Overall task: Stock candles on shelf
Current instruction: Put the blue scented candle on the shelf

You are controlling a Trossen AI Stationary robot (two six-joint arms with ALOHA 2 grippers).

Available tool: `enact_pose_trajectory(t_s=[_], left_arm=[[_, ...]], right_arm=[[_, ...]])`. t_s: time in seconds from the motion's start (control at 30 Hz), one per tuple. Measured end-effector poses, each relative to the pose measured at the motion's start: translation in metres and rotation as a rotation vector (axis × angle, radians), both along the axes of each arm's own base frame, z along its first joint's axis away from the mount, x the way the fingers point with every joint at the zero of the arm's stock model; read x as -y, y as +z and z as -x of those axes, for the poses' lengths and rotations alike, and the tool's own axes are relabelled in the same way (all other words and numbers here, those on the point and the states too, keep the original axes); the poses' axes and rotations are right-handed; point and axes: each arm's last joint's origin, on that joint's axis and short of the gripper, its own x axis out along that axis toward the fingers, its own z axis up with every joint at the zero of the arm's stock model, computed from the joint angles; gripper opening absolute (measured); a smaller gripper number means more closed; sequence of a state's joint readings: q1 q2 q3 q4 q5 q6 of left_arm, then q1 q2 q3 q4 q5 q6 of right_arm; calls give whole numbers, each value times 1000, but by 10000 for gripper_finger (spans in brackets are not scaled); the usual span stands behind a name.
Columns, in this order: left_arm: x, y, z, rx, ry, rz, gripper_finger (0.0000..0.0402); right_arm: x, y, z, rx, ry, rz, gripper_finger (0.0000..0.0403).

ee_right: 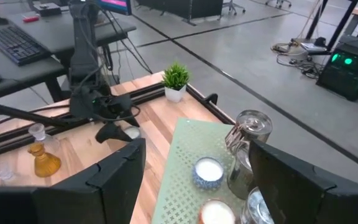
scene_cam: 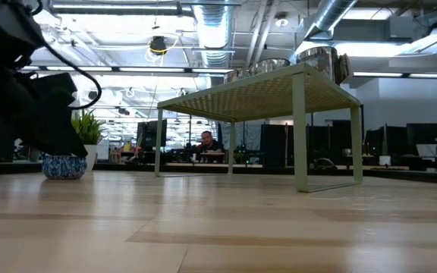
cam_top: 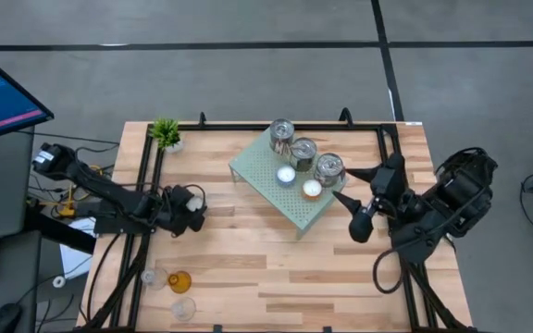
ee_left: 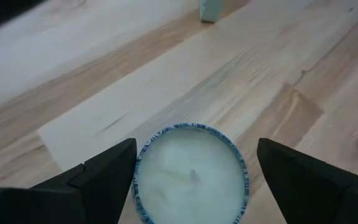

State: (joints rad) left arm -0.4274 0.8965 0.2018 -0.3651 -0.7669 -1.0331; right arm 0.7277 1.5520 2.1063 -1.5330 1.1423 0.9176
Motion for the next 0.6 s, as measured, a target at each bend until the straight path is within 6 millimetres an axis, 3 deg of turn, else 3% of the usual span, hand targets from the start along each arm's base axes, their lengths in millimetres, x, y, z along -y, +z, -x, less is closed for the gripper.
enact_pose_trajectory(t_s=[0.23,0.6], left_arm=[[-3,-25,11,37,15,27,335],[-3,-33,10,-6,13,11,335]], right_arm=[[4,-2,-7,-23,-8,-30,276],[3,-1,-8,-7,-9,-42,276]])
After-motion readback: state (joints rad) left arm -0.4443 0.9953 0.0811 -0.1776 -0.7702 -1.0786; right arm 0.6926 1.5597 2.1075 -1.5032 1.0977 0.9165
